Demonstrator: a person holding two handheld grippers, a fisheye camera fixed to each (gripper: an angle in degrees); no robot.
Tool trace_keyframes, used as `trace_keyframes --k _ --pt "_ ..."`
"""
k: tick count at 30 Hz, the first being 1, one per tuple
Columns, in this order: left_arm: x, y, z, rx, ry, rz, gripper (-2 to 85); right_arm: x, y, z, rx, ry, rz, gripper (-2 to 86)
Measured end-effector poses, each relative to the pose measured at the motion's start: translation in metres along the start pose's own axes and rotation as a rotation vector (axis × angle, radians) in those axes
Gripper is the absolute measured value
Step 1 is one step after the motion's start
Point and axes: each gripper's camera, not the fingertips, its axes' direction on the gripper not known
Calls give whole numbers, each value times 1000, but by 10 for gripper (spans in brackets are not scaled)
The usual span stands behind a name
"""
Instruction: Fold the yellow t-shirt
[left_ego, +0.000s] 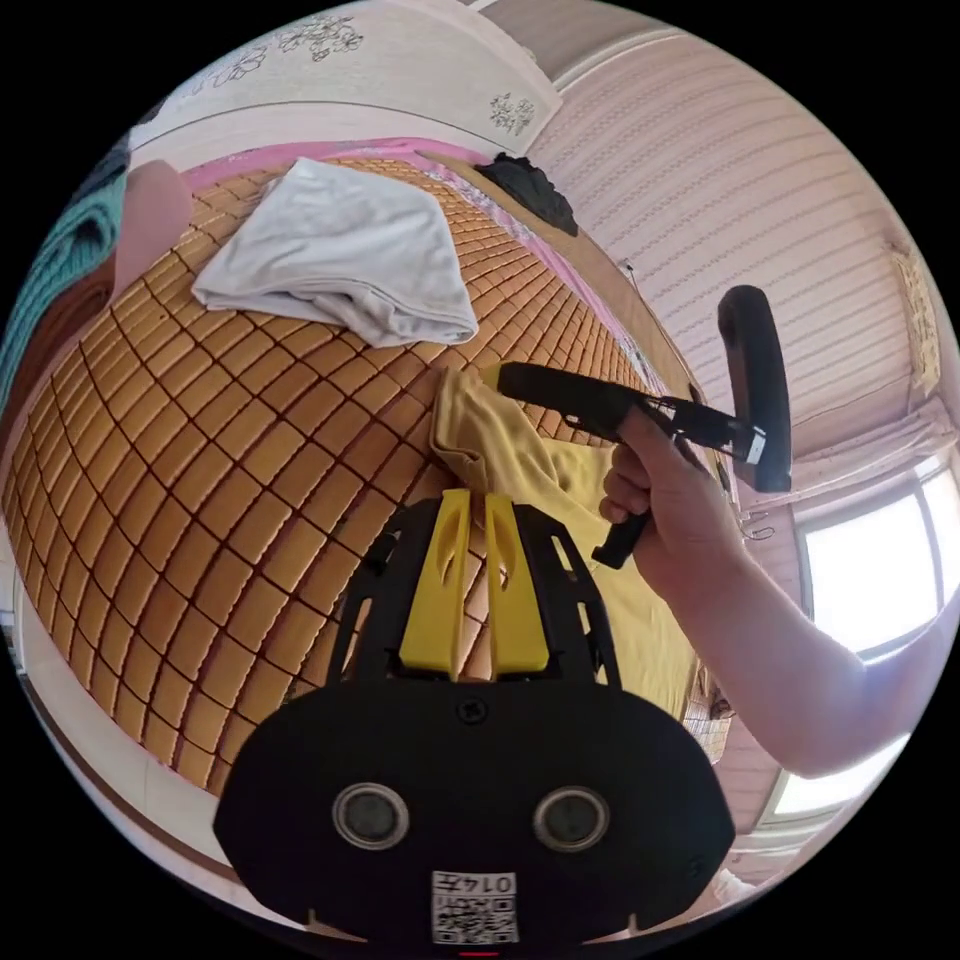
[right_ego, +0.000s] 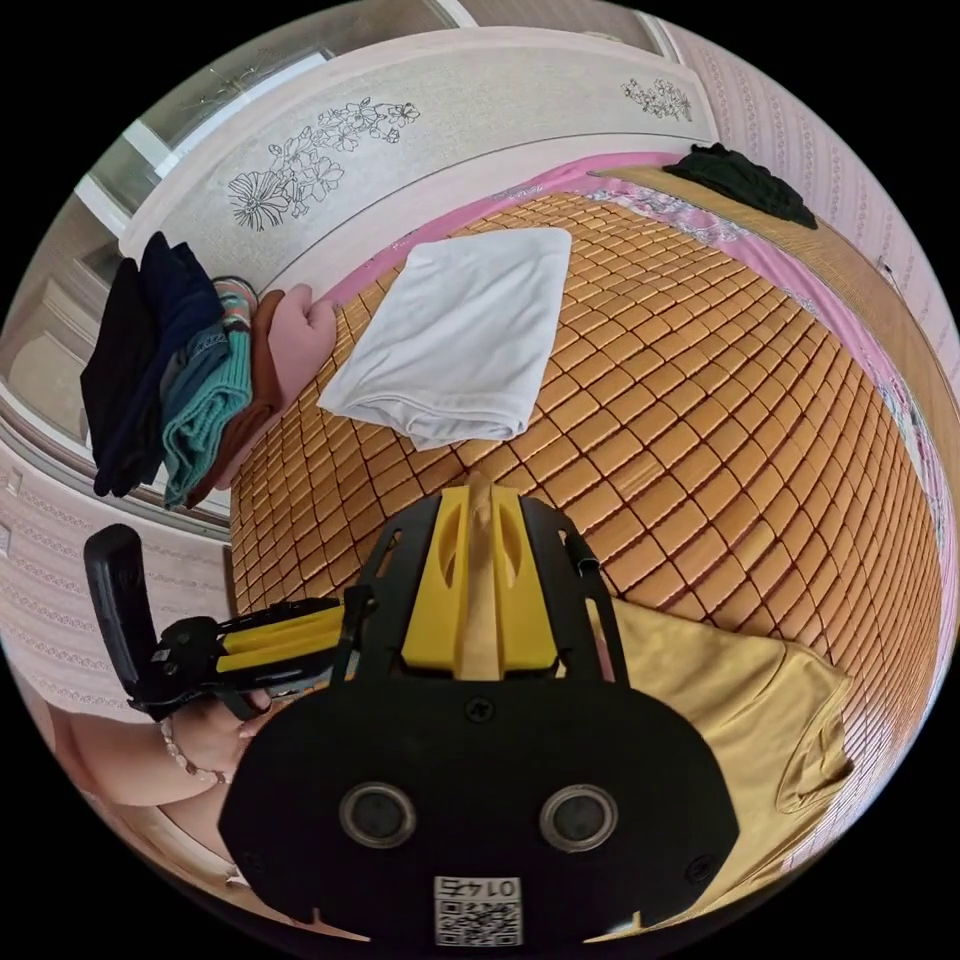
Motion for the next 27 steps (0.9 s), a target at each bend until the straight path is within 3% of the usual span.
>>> trace_keyframes --k 5,11,15,23,27 --pt "0 8 -19 -2 -62 28 49 31 20 -36 17 73 39 54" --pt "-8 18 -42 -12 -84 -6 54 60 56 -14 -166 227 113 14" --pt "3 14 -61 32 -107 35 52 48 59 -14 -113 307 81 6" --pt "52 -18 -8 -39 -115 248 50 33 53 -6 -69 386 47 -7" --pt "70 -12 13 -68 -234 312 39 36 52 -14 -43 378 96 -6"
